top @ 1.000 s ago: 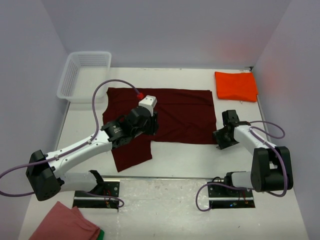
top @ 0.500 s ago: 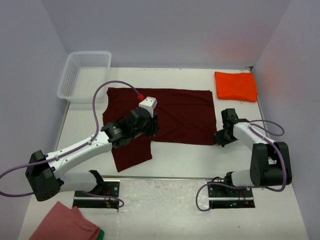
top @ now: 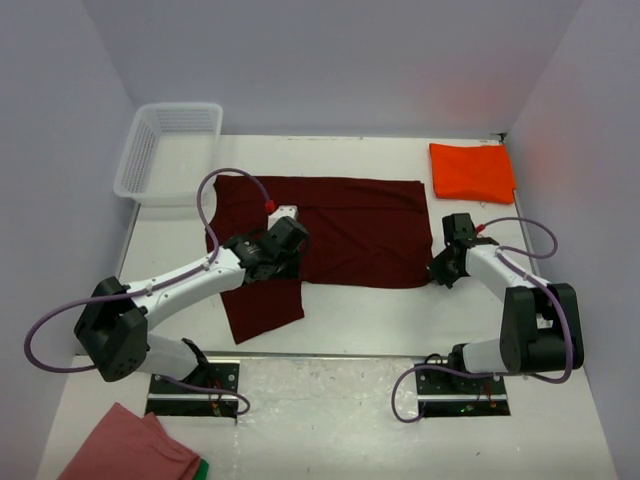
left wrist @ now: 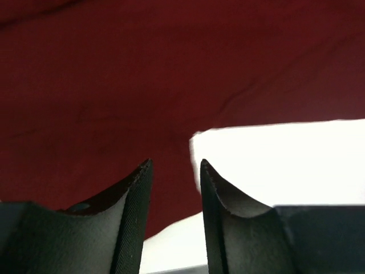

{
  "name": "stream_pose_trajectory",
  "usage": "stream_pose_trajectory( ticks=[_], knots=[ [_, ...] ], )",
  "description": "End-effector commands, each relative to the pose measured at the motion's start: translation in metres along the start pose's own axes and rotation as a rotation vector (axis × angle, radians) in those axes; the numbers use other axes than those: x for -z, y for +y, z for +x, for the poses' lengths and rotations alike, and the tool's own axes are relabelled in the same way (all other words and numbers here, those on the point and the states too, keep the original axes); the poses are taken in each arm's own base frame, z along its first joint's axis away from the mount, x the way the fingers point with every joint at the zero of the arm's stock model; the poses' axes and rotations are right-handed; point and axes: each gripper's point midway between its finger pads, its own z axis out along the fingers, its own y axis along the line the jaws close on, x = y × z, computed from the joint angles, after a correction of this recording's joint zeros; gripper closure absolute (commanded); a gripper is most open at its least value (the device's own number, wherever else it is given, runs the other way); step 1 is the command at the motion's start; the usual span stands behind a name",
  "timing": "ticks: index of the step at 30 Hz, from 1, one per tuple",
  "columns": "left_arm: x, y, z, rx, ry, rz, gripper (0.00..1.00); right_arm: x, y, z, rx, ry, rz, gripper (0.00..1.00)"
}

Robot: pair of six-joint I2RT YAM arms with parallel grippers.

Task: Fold and stack the t-shirts
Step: Grap the side of the flattened tshirt closest away from the robot with both arms

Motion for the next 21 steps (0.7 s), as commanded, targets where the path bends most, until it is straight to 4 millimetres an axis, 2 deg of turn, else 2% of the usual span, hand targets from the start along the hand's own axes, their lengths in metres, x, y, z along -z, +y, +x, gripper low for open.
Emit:
stream_pose_trajectory(
  ticks=[1, 3, 4, 5, 9, 13, 16, 17, 18, 21],
  knots=[
    [0.004, 0.033, 0.025, 0.069, 0.124, -0.196, 0.6, 0.006, 0.025, -0.012, 0.136, -0.045, -0.112, 1.0],
    [0.012, 0.043, 0.03, 0.144, 0.153, -0.297, 0.6, 0.005, 0.029, -0.013, 0.148, -0.044, -0.121, 1.0],
    [0.022, 0.054, 0.041, 0.207, 0.184, -0.365, 0.59, 0.004, 0.034, -0.01, 0.159, -0.025, -0.147, 1.0],
    [0.026, 0.059, 0.044, 0.231, 0.184, -0.389, 0.59, 0.004, 0.035, -0.008, 0.165, -0.016, -0.151, 1.0],
    [0.039, 0.078, 0.065, 0.404, 0.247, -0.41, 0.55, 0.002, 0.04, -0.003, 0.192, 0.021, -0.175, 1.0],
    [0.05, 0.089, 0.078, 0.542, 0.262, -0.426, 0.5, 0.007, 0.043, -0.004, 0.198, -0.008, -0.217, 1.0],
    [0.055, 0.093, 0.093, 0.539, 0.328, -0.458, 0.36, 0.006, 0.045, 0.001, 0.215, 0.024, -0.232, 1.0],
    [0.057, 0.101, 0.092, 0.529, 0.32, -0.503, 0.34, 0.006, 0.045, 0.002, 0.216, 0.029, -0.231, 1.0],
    [0.064, 0.112, 0.099, 0.511, 0.348, -0.566, 0.33, 0.006, 0.045, 0.002, 0.22, 0.03, -0.234, 1.0],
    [0.062, 0.119, 0.111, 0.511, 0.388, -0.587, 0.32, 0.009, 0.045, 0.004, 0.219, 0.025, -0.255, 1.0]
  ],
)
